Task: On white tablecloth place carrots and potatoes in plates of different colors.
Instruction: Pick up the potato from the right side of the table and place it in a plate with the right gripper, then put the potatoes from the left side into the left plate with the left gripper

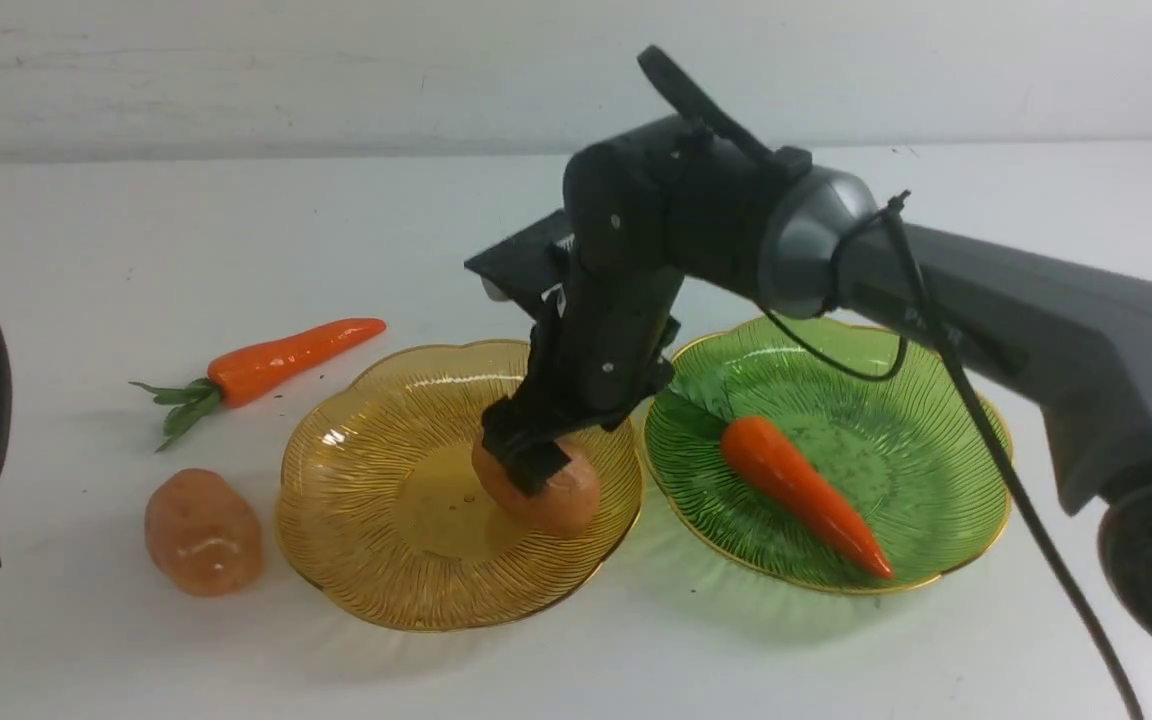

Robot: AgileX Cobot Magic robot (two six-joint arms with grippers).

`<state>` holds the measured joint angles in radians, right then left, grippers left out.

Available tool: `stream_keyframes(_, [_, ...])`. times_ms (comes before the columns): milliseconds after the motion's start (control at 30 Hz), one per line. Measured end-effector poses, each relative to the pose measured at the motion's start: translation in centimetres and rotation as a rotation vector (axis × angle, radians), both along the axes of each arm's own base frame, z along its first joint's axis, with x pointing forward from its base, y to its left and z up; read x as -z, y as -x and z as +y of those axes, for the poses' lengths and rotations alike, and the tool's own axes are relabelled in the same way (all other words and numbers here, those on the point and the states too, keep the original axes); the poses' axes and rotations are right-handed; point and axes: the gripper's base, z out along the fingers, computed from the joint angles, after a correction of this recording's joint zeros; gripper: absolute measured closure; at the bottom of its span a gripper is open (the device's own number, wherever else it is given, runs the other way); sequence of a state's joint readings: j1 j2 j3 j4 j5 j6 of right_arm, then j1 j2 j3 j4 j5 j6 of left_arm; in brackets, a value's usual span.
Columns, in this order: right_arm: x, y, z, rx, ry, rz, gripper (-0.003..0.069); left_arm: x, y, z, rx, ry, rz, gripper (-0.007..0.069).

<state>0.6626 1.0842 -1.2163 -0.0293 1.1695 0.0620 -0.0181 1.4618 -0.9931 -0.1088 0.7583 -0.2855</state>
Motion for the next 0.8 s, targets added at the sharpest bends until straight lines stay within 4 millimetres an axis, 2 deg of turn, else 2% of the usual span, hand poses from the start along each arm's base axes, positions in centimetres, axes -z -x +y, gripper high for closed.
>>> stream_keyframes(67, [-0.1,2.4,-1.8,0.001,-0.047,-0.051,0.0674,1.5,-1.2,0.0,-0.031,0.012,0.043,0.0113])
stream_keyframes(267, [-1.5,7.6,-5.9,0.027,-0.183,-0.176,0.0674,5.5,-3.0,0.1,-0.091,0.014,0.125,0.0078])
stream_keyframes(367, [-2.0,9.0,-7.0,0.034,-0.226,-0.213,0.0674,7.4,-4.1,0.1,-0.106,0.02,0.133,0.0037])
stream_keyframes(500, [-1.7,9.2,-7.2,0.038,-0.206,-0.185,0.0674,7.9,-4.7,0.1,-0.107,0.019,0.136,0.0052])
stream_keyframes(667, [-1.4,9.0,-7.0,0.04,-0.178,-0.15,0.0674,6.1,-5.1,0.5,-0.047,-0.052,0.184,0.0221])
stream_keyframes(700, [-1.3,9.0,-7.0,0.041,-0.174,-0.145,0.0674,5.1,-5.1,0.6,-0.034,-0.071,0.201,0.0232])
stream_keyframes(733, [-1.2,9.0,-7.0,0.041,-0.17,-0.14,0.0674,2.6,-5.4,0.7,-0.029,-0.086,0.171,0.0236])
stream_keyframes(800, [-1.2,9.0,-7.0,0.042,-0.166,-0.137,0.0674,-1.0,-5.7,0.7,-0.032,-0.089,0.088,0.0237])
